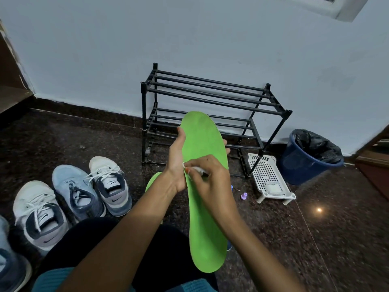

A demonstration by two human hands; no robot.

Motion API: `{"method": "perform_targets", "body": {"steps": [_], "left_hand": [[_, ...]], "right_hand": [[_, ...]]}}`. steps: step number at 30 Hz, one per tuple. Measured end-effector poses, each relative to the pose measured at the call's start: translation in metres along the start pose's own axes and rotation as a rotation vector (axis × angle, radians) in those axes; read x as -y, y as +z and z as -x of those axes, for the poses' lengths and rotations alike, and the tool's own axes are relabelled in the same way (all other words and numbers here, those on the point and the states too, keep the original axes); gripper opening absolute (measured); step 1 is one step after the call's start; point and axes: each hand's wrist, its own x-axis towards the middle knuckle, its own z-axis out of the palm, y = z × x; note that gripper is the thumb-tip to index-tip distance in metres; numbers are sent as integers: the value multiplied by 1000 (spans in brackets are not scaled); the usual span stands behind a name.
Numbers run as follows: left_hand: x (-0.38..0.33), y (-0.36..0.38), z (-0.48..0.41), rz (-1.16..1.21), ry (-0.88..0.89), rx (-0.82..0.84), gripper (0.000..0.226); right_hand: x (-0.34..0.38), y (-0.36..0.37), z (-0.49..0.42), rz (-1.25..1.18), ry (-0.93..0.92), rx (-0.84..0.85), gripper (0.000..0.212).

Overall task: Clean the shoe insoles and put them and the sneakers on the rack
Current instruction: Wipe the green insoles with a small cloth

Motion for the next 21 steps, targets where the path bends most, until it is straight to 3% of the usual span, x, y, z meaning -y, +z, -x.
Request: {"method": "perform_targets", "body": {"steps": [8,15,21], "left_hand": [[1,2,1,-21,-50,28,100],[-3,-6,-4,55,84,-5,89],[-1,-6,-5,20,70,-18,91]], "right_hand": [[2,-3,-19,51,0,-27,10],[2,6,12,19,-48,30,13],[2,3,-7,53,46,-83,15]]}}
